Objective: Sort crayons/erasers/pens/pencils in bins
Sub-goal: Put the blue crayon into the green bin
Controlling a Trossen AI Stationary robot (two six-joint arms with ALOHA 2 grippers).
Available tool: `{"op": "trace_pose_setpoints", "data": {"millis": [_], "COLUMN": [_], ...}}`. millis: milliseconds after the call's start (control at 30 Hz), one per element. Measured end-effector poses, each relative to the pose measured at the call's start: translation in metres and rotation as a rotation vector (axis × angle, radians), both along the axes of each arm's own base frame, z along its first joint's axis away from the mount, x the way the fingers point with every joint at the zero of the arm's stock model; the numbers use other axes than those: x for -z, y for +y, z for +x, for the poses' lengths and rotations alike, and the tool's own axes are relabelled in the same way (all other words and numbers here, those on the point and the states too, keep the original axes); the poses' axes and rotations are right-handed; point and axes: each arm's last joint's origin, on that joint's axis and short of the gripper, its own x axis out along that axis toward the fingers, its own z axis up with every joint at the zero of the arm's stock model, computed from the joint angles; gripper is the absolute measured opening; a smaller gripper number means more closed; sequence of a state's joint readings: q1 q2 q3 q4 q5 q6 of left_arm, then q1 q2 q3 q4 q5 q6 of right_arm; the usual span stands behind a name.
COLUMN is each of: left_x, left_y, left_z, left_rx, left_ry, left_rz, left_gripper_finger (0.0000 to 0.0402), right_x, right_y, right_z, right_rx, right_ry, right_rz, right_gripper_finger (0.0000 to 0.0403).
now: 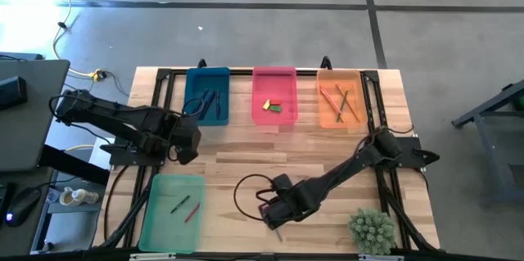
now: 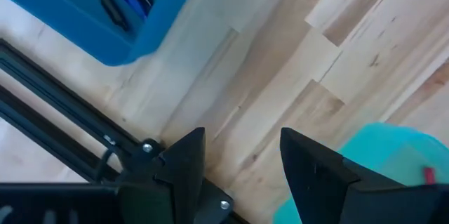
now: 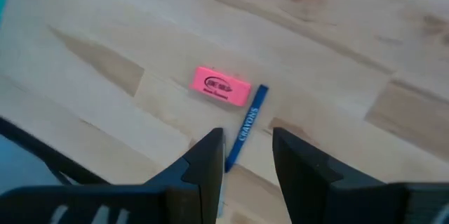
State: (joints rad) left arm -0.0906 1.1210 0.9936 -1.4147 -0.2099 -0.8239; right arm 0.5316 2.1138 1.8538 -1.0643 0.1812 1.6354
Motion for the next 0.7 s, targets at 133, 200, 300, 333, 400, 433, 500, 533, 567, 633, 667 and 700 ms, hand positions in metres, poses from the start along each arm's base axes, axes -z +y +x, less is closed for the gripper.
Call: {"op": "trace_pose_setpoints", "data": {"millis": [133, 200, 300, 333, 400, 433, 500, 533, 567, 633, 667, 700], "left_x": [0.0, 0.0, 0.0, 0.0, 0.0, 0.0, 0.0, 0.0, 0.0, 0.0, 0.0, 0.0], "left_y": [0.008, 0.012, 0.017, 0.018, 0.021, 0.022, 0.024, 0.025, 0.026, 0.027, 0.028, 0.028], "left_z": [0.0, 0.0, 0.0, 0.0, 0.0, 0.0, 0.0, -0.001, -0.001, -0.001, -0.001, -0.001], "left_rx": [0.035, 0.049, 0.071, 0.075, 0.078, 0.081, 0.087, 0.091, 0.093, 0.095, 0.098, 0.096], "left_ry": [0.019, 0.028, 0.04, 0.043, 0.046, 0.047, 0.051, 0.053, 0.054, 0.056, 0.056, 0.055], "left_rz": [0.008, 0.01, 0.012, 0.013, 0.014, 0.014, 0.015, 0.015, 0.015, 0.015, 0.015, 0.015], "left_gripper_finger": [0.0172, 0.0172, 0.0172, 0.0172, 0.0172, 0.0172, 0.0172, 0.0172, 0.0172, 0.0172, 0.0172, 0.0172], "right_x": [0.015, 0.022, 0.034, 0.038, 0.044, 0.046, 0.051, 0.052, 0.054, 0.057, 0.059, 0.06], "right_y": [0.004, 0.006, 0.009, 0.01, 0.011, 0.011, 0.012, 0.013, 0.013, 0.013, 0.013, 0.013], "right_z": [0.005, 0.008, 0.011, 0.012, 0.012, 0.013, 0.015, 0.016, 0.016, 0.017, 0.017, 0.017], "right_rx": [0.052, 0.064, 0.074, 0.075, 0.102, 0.114, 0.117, 0.118, 0.12, 0.133, 0.136, 0.137], "right_ry": [0.024, 0.039, 0.071, 0.082, 0.1, 0.101, 0.104, 0.1, 0.101, 0.104, 0.108, 0.114], "right_rz": [0.026, 0.047, 0.08, 0.079, 0.091, 0.094, 0.101, 0.106, 0.106, 0.106, 0.104, 0.1], "right_gripper_finger": [0.0117, 0.0117, 0.0117, 0.0117, 0.0117, 0.0117, 0.0117, 0.0117, 0.0117, 0.0117, 0.0117, 0.0117]}}
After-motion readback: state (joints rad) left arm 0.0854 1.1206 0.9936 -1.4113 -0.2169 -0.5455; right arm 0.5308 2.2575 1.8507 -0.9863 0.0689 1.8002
